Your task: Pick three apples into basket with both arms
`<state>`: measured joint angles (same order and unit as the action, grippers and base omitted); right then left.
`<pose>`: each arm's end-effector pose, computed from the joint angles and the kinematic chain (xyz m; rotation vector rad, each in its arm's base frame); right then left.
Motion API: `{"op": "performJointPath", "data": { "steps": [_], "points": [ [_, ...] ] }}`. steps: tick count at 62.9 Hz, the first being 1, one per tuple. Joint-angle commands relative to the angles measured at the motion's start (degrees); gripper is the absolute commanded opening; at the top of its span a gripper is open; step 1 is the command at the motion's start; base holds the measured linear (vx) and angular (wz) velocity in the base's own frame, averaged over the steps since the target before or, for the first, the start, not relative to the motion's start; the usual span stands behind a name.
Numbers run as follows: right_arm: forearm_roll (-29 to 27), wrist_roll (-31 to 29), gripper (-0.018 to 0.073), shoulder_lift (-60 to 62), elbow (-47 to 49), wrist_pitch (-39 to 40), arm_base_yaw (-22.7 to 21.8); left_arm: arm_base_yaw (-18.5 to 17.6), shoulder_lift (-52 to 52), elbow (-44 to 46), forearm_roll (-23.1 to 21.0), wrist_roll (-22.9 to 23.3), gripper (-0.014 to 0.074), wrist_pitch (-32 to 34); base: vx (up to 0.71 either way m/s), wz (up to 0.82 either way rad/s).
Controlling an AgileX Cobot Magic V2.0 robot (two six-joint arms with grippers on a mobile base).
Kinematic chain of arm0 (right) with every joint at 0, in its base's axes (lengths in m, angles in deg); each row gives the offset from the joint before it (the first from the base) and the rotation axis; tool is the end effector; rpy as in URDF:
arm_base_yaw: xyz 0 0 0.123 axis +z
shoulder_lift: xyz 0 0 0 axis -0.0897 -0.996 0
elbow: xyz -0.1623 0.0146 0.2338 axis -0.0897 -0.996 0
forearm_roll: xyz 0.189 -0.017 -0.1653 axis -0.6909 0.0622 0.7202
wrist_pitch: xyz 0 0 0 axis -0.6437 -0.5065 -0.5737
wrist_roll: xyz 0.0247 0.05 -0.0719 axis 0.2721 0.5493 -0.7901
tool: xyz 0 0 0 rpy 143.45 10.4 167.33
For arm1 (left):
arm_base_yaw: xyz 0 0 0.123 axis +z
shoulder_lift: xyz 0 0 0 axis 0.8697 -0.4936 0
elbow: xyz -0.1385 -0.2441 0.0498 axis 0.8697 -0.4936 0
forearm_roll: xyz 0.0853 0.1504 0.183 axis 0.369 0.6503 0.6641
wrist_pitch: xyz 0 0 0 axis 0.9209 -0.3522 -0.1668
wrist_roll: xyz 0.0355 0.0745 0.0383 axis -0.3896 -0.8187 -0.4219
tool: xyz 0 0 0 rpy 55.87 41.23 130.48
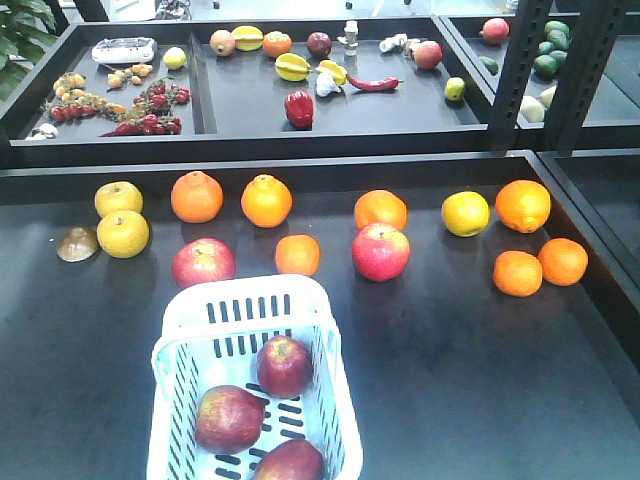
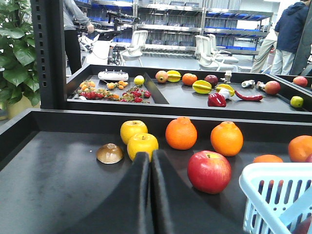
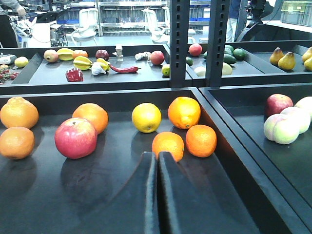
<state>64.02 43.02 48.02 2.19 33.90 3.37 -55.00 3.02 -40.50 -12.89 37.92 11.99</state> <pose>0.0561 -0.0040 0.1894 0.0032 1.6686 -0.0811 0.0564 0.0053 0.1965 -0.1462 1.5794 0.0038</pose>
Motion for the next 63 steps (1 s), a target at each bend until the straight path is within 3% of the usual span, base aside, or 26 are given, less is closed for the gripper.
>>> {"op": "performJointPath", "data": {
  "steps": [1,63],
  "points": [
    [0.1,-0.4,-0.0005,0.7,-0.8,4.2,-0.4,0.1,0.2,1.4,-0.8,0.4,-0.0006,3.9,0.00,0.00],
    [0.1,-0.4,-0.0005,0.7,-0.8,4.2,-0.4,0.1,0.2,1.4,-0.8,0.4,-0.0006,3.9,0.00,0.00]
  ]
}}
